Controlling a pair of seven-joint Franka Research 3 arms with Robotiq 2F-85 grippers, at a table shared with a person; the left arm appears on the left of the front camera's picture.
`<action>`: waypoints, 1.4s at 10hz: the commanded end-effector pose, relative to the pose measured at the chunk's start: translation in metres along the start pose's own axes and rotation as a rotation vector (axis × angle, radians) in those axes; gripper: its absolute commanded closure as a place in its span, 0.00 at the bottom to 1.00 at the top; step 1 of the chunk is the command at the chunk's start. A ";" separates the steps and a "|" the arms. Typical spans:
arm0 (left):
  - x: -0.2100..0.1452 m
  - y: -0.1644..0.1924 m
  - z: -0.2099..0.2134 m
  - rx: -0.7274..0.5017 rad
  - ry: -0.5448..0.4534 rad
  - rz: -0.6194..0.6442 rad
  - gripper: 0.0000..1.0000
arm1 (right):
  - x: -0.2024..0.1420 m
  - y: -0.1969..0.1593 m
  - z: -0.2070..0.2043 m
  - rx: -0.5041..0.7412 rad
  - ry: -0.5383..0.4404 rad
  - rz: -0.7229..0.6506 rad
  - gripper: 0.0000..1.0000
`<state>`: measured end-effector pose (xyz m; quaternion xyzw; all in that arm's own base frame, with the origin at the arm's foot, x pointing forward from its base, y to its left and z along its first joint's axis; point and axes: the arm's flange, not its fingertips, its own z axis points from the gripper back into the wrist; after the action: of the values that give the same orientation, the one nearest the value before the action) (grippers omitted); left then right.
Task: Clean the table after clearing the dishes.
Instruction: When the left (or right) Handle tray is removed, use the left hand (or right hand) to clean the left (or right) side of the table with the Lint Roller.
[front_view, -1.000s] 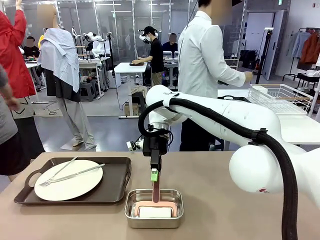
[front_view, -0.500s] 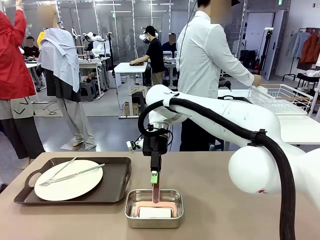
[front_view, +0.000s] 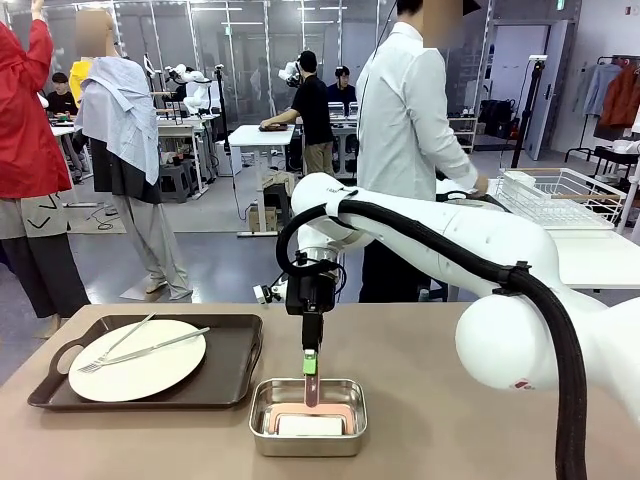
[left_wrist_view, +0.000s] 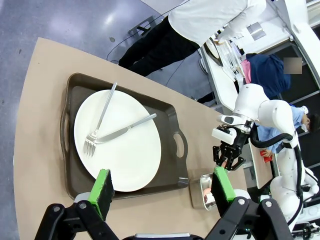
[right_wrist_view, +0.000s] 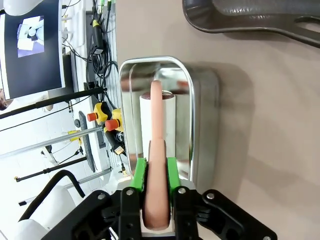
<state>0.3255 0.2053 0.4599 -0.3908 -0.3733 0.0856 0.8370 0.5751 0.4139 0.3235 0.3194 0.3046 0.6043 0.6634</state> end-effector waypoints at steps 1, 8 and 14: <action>0.000 0.001 0.001 -0.016 -0.008 -0.007 0.00 | 0.019 -0.003 0.022 -0.011 0.027 -0.007 1.00; 0.000 0.001 0.001 -0.016 -0.008 -0.007 0.00 | -0.049 0.097 0.063 -0.310 -0.244 -0.466 0.99; 0.000 0.001 0.001 -0.016 -0.008 -0.007 0.00 | -0.244 0.150 0.006 -0.239 -1.082 -1.096 0.99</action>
<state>0.3259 0.2050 0.4599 -0.3905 -0.3729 0.0852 0.8374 0.6602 0.2251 0.5413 0.2741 0.0307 0.0812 0.9578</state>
